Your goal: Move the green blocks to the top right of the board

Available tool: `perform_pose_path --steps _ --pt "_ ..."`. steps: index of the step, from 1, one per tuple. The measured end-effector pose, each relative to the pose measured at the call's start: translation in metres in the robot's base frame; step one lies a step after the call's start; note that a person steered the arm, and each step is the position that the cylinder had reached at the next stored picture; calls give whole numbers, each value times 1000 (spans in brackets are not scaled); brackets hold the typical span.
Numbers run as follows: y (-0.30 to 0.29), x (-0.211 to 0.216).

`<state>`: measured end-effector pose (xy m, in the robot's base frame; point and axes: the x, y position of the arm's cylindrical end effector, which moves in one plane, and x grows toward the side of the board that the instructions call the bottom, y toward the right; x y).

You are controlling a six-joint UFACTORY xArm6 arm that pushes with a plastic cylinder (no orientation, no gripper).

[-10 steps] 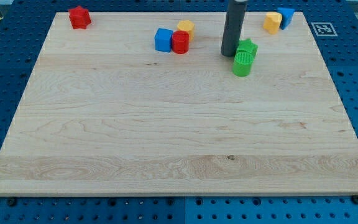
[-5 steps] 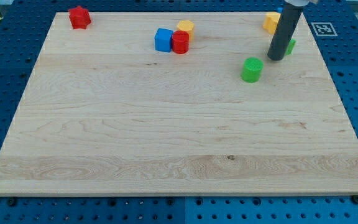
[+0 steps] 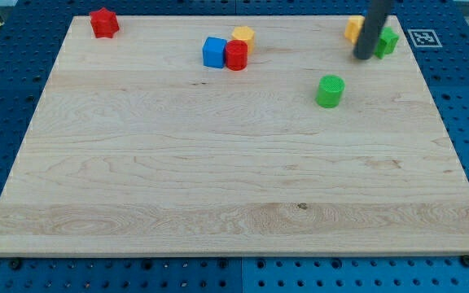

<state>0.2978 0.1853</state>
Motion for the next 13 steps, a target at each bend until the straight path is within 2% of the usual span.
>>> perform_pose_path --steps 1,2,3,4,6,8,9,11,13 --pt "-76 2" --pt "-130 26" --pt "-152 71" --pt "-120 86" --pt "-47 88" --pt "-20 127" --pt "1 127" --pt "5 113" --pt "-29 114"
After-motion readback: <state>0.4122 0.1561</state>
